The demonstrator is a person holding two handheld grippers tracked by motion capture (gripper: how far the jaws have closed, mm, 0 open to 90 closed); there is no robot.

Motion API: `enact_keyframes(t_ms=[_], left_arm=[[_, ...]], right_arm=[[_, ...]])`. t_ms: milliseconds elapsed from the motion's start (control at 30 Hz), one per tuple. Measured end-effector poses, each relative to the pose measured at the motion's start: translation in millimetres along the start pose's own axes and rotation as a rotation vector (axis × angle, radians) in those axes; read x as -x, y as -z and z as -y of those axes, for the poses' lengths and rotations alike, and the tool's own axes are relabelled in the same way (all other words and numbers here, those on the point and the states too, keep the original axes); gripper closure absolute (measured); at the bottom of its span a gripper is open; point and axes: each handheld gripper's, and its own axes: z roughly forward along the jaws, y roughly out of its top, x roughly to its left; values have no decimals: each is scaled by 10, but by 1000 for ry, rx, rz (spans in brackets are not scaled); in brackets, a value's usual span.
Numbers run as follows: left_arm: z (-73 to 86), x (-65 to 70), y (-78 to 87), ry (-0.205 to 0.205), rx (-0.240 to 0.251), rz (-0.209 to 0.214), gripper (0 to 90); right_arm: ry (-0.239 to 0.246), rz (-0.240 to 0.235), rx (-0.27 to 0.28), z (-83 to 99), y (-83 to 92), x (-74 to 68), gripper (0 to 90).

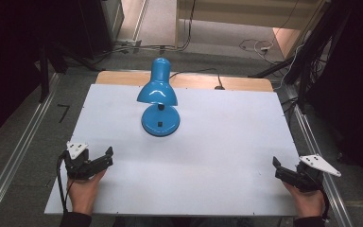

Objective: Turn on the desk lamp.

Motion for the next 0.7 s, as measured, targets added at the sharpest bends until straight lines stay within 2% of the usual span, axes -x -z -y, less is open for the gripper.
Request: enact_keyframes(t_ms=[100, 233, 333, 400, 500, 567, 700], left_arm=[[-21, 27, -2, 3, 7, 6, 91], [-7, 137, -30, -26, -14, 15, 91], [-4, 198, -33, -38, -14, 21, 91], [-2, 307, -32, -47, -18, 52, 91], [-1, 413, -50, -74, -29, 87, 93], [-5, 462, -70, -87, -36, 100, 93], [-13, 471, -80, -71, -38, 115, 93]], right_arm=[[-16, -29, -19, -4, -51, -4, 63], [-78, -77, -105, -12, -191, -12, 63], [-95, -69, -103, -21, -217, -16, 63], [-94, -68, -118, -10, -220, -5, 63], [-92, -39, -110, 14, -201, 28, 63], [-117, -34, -113, 20, -207, 66, 63], [-138, -40, -115, 26, -205, 95, 63]])
